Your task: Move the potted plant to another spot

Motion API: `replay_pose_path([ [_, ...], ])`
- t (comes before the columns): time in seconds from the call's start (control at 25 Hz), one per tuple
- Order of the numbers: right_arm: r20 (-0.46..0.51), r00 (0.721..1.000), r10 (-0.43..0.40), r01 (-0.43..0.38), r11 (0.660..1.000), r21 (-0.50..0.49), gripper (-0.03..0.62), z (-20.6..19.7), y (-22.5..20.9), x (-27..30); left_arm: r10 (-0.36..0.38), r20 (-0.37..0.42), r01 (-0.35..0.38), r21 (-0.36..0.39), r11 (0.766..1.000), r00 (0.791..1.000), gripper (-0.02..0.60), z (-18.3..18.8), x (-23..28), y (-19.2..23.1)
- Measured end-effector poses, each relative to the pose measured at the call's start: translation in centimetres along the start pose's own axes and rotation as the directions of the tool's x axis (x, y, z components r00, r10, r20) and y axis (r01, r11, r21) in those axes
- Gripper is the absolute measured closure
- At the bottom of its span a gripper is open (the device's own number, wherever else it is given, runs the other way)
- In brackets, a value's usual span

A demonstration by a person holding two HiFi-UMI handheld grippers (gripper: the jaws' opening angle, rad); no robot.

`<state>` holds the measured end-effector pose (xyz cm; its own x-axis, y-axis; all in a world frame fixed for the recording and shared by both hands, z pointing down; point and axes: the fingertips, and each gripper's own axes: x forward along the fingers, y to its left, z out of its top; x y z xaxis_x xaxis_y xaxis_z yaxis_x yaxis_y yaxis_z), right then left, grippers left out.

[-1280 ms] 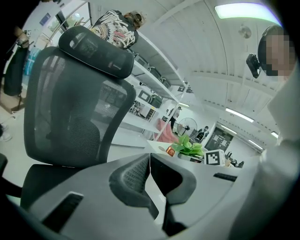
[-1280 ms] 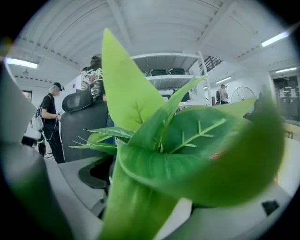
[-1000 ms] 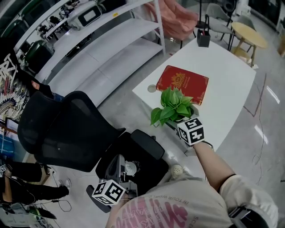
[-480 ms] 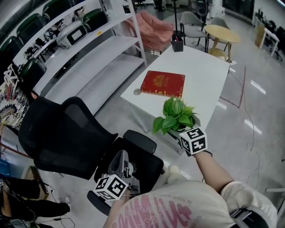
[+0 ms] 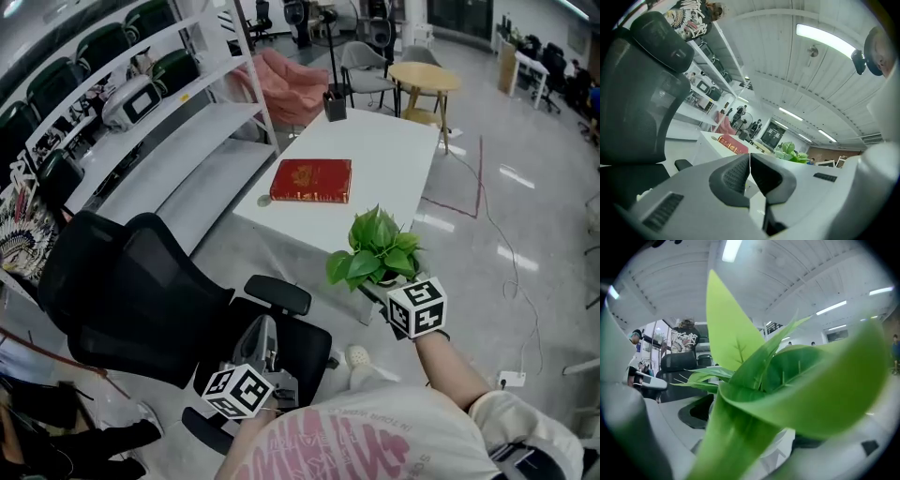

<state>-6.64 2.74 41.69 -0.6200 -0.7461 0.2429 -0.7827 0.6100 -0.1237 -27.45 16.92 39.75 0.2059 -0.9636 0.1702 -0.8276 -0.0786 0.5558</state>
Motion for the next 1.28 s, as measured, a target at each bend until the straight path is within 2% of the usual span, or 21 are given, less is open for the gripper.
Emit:
replay_pose_path([
  [0.44, 0.145, 0.987, -0.076, 0.077, 0.997, -0.004, 0.054, 2.5, 2.8, -10.5, -0.097, -0.034, 0.098, 0.026, 0.995, 0.995, 0.557, -2.4, -5.5, -4.0],
  [0.72, 0.160, 0.981, -0.111, 0.114, 0.993, -0.010, 0.054, 2.2, 3.2, -13.6, -0.130, -0.029, 0.130, -0.002, 0.992, 0.991, 0.557, -3.3, -6.5, -4.7],
  [0.92, 0.157, 0.979, -0.133, 0.133, 0.991, 0.015, 0.054, 2.6, 0.8, -16.6, -0.153, -0.042, 0.152, -0.028, 0.988, 0.987, 0.557, -5.1, -7.0, -8.3],
  [1.16, 0.159, 0.976, -0.150, 0.149, 0.989, 0.015, 0.052, 2.4, 1.8, -15.3, -0.135, -0.060, 0.131, -0.058, 0.990, 0.989, 0.557, -5.6, -7.1, -5.6],
  [1.28, 0.153, 0.978, -0.141, 0.141, 0.990, 0.010, 0.052, 2.4, 1.2, -15.1, -0.136, -0.062, 0.134, -0.044, 0.990, 0.989, 0.557, -5.7, -6.3, -6.1],
])
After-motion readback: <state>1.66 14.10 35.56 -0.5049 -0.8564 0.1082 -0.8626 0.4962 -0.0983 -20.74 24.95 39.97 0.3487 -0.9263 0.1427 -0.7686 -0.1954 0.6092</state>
